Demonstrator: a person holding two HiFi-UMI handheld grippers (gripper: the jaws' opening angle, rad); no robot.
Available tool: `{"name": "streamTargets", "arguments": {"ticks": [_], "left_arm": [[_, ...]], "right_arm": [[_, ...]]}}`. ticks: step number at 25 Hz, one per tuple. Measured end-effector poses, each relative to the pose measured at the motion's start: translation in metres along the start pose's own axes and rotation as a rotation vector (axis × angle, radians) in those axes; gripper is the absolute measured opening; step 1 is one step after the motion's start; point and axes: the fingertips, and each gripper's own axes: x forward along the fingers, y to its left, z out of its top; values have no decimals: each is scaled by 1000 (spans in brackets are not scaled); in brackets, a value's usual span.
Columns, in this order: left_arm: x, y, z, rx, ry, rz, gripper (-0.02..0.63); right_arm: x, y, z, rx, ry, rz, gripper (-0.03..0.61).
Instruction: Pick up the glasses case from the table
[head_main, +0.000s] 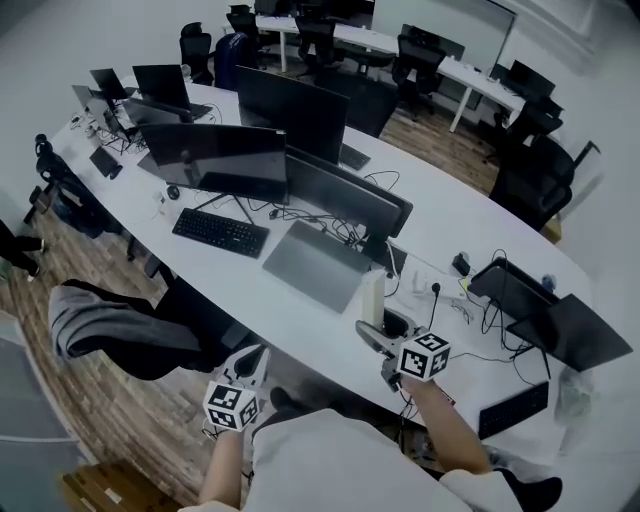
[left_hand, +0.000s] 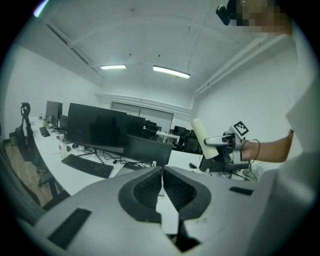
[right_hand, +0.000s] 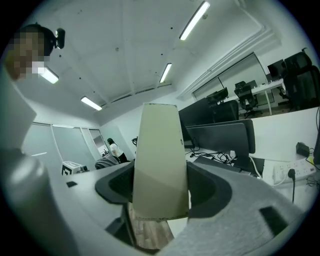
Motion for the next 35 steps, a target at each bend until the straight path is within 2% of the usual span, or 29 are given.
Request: {"name": "streamTargets", "arguments": {"ticks": [8,15,21,27,35], "left_arm": [[-3,-44,5,-16,-32,25,11],[-13,-59,19,2,-60,33,11],[-28,-49,36,17,-67,16,11],[-46,-33,48,34,-85,-3,11],[-58,-6,47,31,-83,10,11]], "right_arm": [[-50,0,15,-52,-49,69,311],[-71,14,23,-83,-99,106,311],[-81,33,40,-108,-167,96,311],[-83,52,46,-79,-225,93,311],[-68,69,50,-92,-233,93,311]]}}
